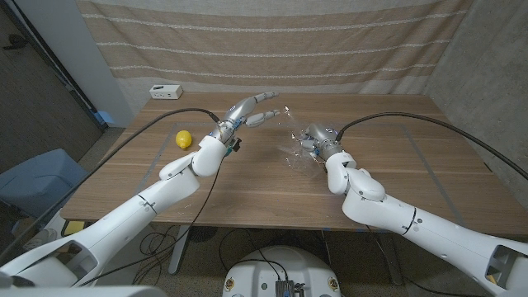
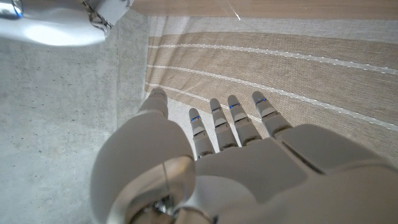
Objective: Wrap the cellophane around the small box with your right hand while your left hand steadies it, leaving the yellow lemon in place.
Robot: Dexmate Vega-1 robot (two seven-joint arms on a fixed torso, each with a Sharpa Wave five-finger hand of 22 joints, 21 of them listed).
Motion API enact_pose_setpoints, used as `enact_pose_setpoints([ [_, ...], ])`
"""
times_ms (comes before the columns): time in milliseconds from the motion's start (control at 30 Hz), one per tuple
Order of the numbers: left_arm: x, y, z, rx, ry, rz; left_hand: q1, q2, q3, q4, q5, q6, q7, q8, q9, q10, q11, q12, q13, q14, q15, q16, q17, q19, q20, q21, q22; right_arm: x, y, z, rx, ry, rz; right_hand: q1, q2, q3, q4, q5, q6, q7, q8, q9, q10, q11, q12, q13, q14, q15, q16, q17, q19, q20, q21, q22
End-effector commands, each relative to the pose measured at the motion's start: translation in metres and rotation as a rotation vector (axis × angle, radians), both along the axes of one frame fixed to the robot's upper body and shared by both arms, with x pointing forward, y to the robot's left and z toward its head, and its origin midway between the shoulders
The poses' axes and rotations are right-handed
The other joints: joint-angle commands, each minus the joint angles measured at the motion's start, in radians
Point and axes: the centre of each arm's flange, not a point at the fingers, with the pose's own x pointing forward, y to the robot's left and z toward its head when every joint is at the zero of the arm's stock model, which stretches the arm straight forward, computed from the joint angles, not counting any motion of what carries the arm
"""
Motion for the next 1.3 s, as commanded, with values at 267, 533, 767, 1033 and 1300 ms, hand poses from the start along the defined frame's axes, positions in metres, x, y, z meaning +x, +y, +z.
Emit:
enact_pose_setpoints([
  [267,0.001,0.026,0.002,-0.093,0.011,0.017,0.004,0.011,0.014,-0.003,0.008,0.003,-0.004,0.007,0.003,0.005,0.007,0.008,0.003,0.003,-0.001,0.004,0.0,0.001,0.013,0.006,0.005,0.004,0.002,-0.034,-0.034,-0.003,-0.067,-0.074,0.026,-0.011,0.026,0.01,-0.202,-0.041,-0.144,0.006,-0.245,0.003,-0.052,-0.009,-0.218,-0.02,-0.079,-0.011,-0.156,0.021,-0.069,-0.008],
  [533,0.023,0.042,-0.004,-0.163,0.114,0.015,0.003,0.014,0.018,-0.005,0.009,0.0,-0.003,0.006,0.003,0.005,0.012,0.01,0.003,0.003,0.002,0.005,-0.001,0.002,0.015,0.007,0.006,0.004,-0.003,-0.046,-0.034,0.01,-0.079,-0.066,0.022,-0.007,0.012,0.011,-0.162,-0.042,-0.137,0.007,-0.237,-0.004,-0.037,-0.013,-0.228,-0.028,-0.082,-0.018,-0.168,0.021,-0.079,-0.009],
  [767,0.04,0.061,-0.01,-0.206,0.164,0.106,0.002,0.018,0.023,-0.008,0.011,-0.004,-0.003,0.005,0.003,0.005,0.012,0.011,0.003,0.008,0.0,0.006,-0.001,0.005,0.016,0.009,0.006,0.004,-0.002,-0.05,-0.034,-0.021,-0.084,-0.081,-0.007,-0.029,0.0,0.004,-0.083,-0.044,-0.123,0.008,-0.192,-0.002,-0.015,-0.019,-0.231,-0.02,-0.081,-0.032,-0.197,0.04,-0.105,-0.011],
  [1033,0.065,0.088,-0.004,-0.234,0.318,0.247,-0.049,-0.04,-0.006,-0.018,-0.002,-0.138,0.021,-0.01,0.004,-0.079,0.004,-0.006,0.003,-0.041,0.015,-0.002,-0.002,-0.026,0.011,0.002,0.008,0.001,-0.002,-0.048,-0.036,-0.042,-0.072,-0.067,0.001,-0.021,-0.011,0.008,-0.077,-0.036,-0.127,0.008,-0.182,-0.003,-0.013,-0.021,-0.212,-0.024,-0.075,-0.039,-0.176,0.046,-0.102,-0.011],
  [1300,0.095,0.092,0.017,-0.137,0.47,0.31,-0.11,-0.088,-0.046,-0.018,-0.003,-0.165,0.078,0.007,0.009,-0.19,0.031,-0.011,0.005,-0.167,0.058,-0.012,0.002,-0.102,0.019,-0.02,0.012,-0.002,-0.003,-0.05,-0.028,-0.062,-0.067,-0.063,0.006,-0.015,-0.014,0.009,-0.082,-0.03,-0.132,0.008,-0.181,-0.002,-0.013,-0.022,-0.205,-0.025,-0.075,-0.046,-0.164,0.043,-0.102,-0.011],
])
